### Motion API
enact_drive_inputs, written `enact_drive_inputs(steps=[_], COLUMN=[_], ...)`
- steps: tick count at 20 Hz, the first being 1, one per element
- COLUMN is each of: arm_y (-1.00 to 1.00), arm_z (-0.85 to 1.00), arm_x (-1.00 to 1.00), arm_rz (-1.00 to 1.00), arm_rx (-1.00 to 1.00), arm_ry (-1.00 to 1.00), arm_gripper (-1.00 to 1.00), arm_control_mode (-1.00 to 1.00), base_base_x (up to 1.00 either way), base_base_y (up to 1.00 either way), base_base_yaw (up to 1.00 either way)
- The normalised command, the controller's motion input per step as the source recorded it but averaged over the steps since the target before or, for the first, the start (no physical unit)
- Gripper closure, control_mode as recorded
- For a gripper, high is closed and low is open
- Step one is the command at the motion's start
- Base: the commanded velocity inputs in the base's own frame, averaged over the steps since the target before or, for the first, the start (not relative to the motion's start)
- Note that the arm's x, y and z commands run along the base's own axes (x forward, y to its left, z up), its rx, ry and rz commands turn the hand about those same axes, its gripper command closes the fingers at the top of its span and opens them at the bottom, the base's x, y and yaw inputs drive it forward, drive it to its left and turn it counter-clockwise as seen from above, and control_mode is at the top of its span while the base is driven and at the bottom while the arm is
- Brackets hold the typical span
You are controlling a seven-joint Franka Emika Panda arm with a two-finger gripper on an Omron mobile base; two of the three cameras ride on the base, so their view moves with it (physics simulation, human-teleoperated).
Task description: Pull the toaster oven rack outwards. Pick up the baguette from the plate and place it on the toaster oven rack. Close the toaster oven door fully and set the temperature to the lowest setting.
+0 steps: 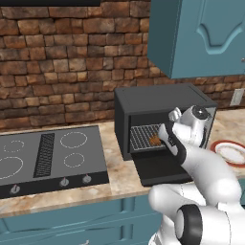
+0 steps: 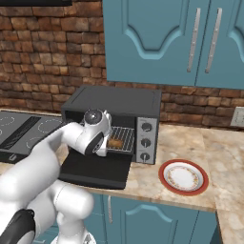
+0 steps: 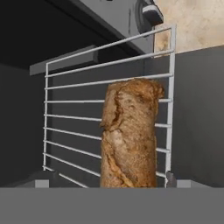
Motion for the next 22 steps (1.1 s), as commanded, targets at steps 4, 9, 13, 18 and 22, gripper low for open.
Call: enact_drive_inputs(steps=[4, 9, 13, 18, 22], arm_y=[-0.08, -0.24, -0.07, 0.13, 0.21], arm_z=[0.55, 0.27, 0.0, 0.0, 0.0], arm_x=[-0.35, -0.73, -0.78, -0.16, -0.01], arm_rz=[-0.03, 0.03, 0.21, 0.52, 0.54], arm_rx=[0.1, 0.07, -0.05, -0.2, -0.34], arm_ry=[0.16, 0.13, -0.09, -0.08, -0.12], arm_gripper=[-1.0, -1.0, -1.0, -1.0, -1.0], arm_control_mode=[-1.0, -1.0, -1.0, -1.0, -1.0], base_base_x=[0.0, 0.0, 0.0, 0.0, 0.0], base_base_y=[0.0, 0.0, 0.0, 0.0, 0.0], base_base_yaw=[0.0, 0.0, 0.0, 0.0, 0.0])
